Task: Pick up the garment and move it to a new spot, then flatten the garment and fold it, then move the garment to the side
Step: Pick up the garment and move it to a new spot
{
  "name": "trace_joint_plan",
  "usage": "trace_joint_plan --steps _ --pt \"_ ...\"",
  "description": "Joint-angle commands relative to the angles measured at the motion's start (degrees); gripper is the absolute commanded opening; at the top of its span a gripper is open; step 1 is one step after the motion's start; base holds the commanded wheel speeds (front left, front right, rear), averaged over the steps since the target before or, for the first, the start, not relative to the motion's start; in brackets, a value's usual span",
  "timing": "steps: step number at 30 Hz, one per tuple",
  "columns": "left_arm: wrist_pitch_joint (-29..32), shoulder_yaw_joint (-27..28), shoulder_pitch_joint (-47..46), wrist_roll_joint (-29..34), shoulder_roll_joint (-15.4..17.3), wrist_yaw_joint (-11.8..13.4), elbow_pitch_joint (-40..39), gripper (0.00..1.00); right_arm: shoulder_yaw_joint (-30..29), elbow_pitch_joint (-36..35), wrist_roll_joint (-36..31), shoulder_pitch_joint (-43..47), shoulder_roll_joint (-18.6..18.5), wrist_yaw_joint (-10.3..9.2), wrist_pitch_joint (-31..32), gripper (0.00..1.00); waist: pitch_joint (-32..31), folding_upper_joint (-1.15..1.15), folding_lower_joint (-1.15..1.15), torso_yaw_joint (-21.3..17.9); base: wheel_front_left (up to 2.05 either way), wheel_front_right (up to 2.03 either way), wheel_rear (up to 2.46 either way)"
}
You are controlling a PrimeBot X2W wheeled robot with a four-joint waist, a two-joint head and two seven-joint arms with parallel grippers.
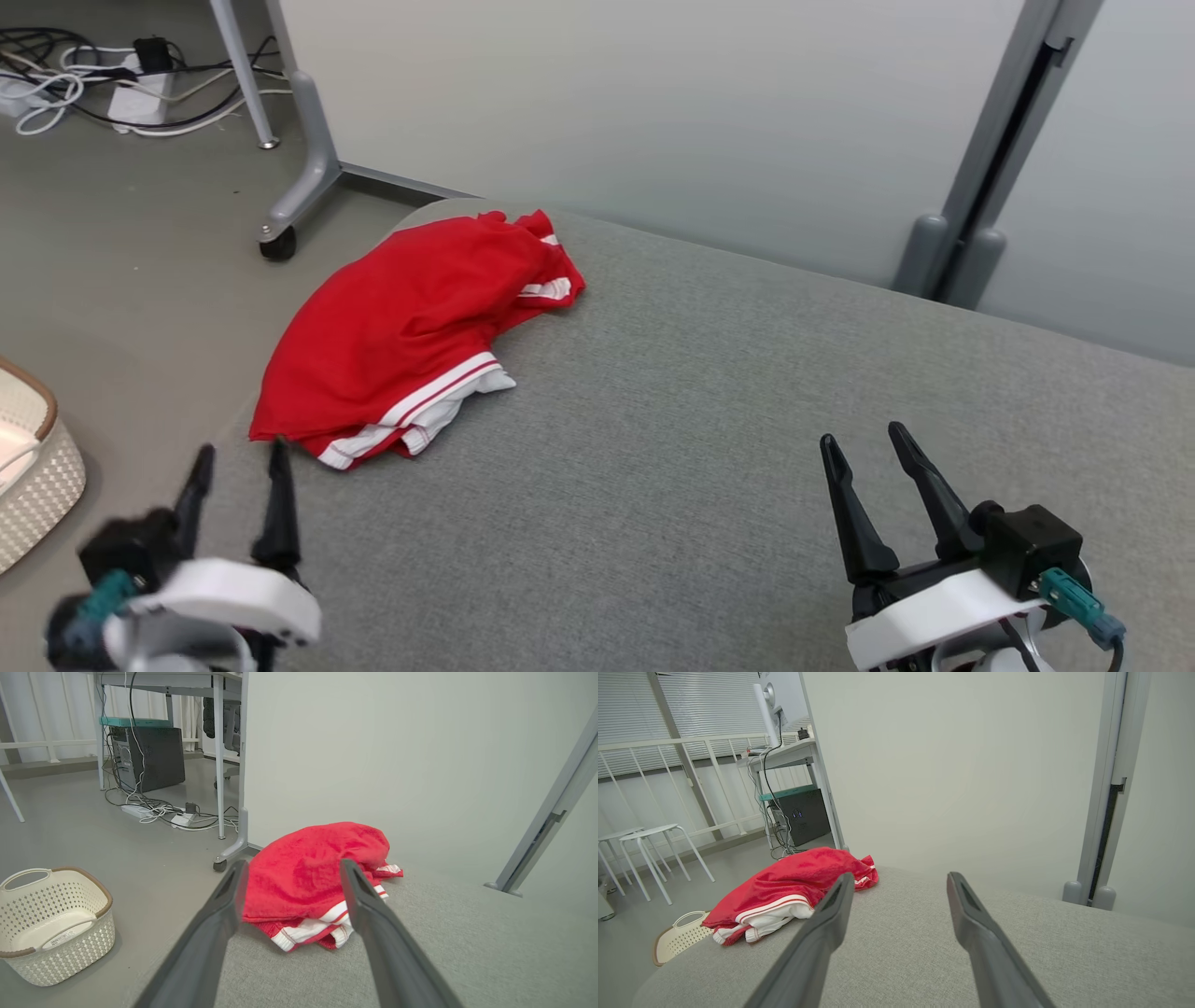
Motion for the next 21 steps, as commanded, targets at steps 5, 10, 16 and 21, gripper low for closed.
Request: trace_joint_plan --steps 5,10,16,21 --pt "8.03 1.96 -6.03 -2.38 4.70 -1.18 0.21 1.00 0.72 -1.39 0.68 -1.22 -1.85 0.11 -0.28 1.00 1.47 0.00 0.00 -3.24 0.00 0.00 0.00" --pt "23.18 3.15 -12.71 -5.84 9.82 -1.91 0.24 1.00 1.35 -2.64 1.01 -2.97 -3.24 0.11 -0.28 1.00 4.64 0.00 0.00 -7.66 0.00 0.00 0.00" --pt "36.97 4.05 -19.07 -11.52 14.48 -3.51 2.61 1.00 2.79 -4.12 2.03 -5.77 -4.01 0.11 -0.28 1.00 8.89 0.00 0.00 -12.56 0.00 0.00 0.00" --pt "44.15 4.03 -23.59 -16.10 17.85 -4.58 8.05 1.00 3.80 -5.42 3.11 -7.89 -4.59 0.11 -0.27 1.00 11.53 0.00 0.00 -16.31 0.00 0.00 0.00"
